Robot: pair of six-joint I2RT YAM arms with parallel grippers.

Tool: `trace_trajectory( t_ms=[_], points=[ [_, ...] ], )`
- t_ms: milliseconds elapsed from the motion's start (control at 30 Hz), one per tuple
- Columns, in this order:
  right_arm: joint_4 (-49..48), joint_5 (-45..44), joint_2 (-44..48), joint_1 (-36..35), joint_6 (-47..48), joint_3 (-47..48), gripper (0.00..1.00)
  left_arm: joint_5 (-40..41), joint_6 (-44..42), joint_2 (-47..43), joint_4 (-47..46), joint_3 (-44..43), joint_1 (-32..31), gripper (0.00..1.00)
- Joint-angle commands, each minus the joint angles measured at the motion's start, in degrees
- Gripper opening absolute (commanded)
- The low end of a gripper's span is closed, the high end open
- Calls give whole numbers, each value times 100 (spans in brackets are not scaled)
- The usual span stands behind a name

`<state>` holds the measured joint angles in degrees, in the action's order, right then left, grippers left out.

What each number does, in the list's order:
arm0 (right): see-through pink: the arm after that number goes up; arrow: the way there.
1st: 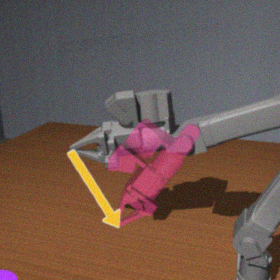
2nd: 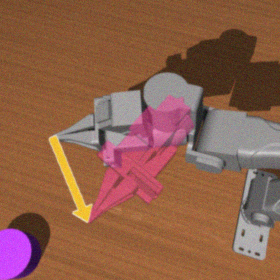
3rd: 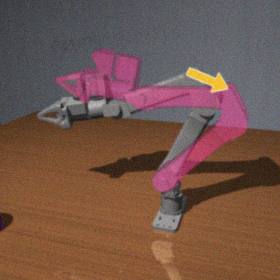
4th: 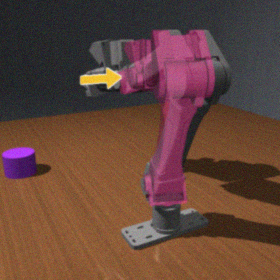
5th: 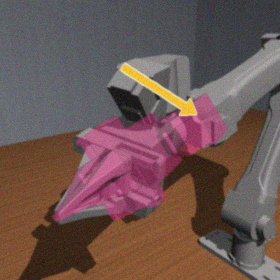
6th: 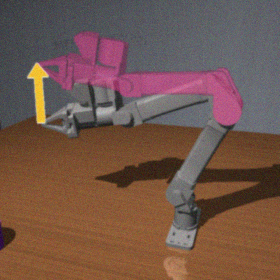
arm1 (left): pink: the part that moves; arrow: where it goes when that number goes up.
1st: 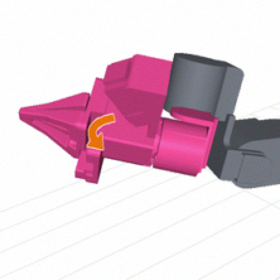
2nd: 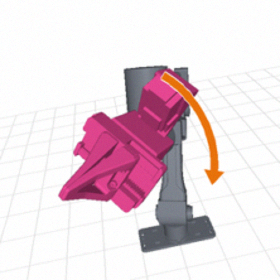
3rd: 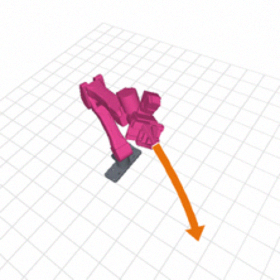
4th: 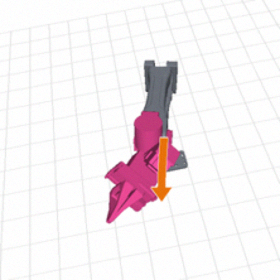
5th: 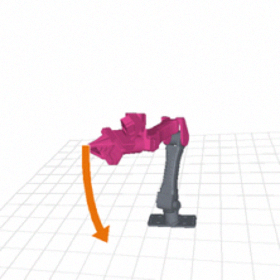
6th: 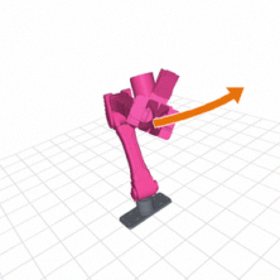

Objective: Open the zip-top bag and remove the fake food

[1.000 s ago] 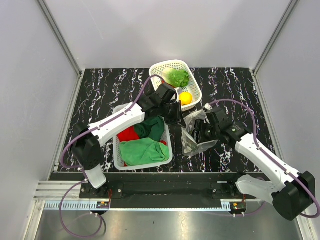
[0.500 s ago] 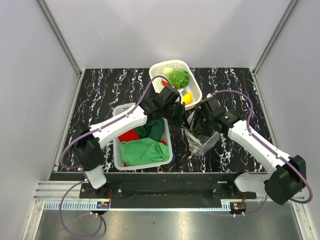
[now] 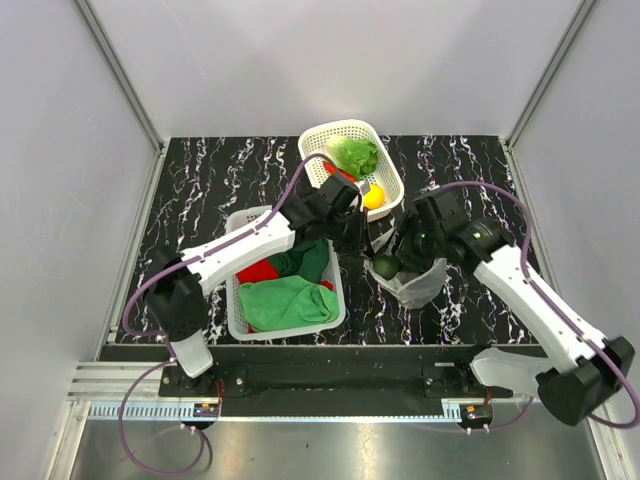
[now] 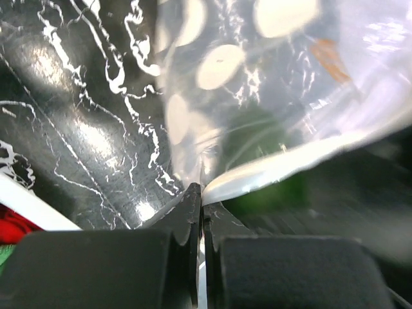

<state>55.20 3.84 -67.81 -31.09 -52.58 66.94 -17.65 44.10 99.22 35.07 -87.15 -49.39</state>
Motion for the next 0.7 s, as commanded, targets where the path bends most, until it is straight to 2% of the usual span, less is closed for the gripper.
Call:
trace_trajectory(
  t_ms=[0, 100, 267, 400, 567, 667],
  points=[
    [-1106, 1047, 767, -20, 694, -266, 0, -125, -24, 1, -18, 58, 122, 0],
    [-1641, 1610, 1102, -20, 880, -759, 0, -177, -42, -17, -26, 102, 140, 0],
    [-2399, 2471, 1068, -20, 872, -1007, 0, -327, 46, 18, -44, 67, 17, 0],
    [-3153, 2814, 1156, -20, 863, -1033, 0, -459, 3, -17, -114, 58, -1, 0],
    [-3603, 3281, 1375, -20, 986, -1113, 0, -371, -15, -271, -132, 417, 113, 0],
    [-3832, 3151, 1595, -20, 978, -1043, 0, -336, 11, -438, -193, 673, 227, 0]
  ],
)
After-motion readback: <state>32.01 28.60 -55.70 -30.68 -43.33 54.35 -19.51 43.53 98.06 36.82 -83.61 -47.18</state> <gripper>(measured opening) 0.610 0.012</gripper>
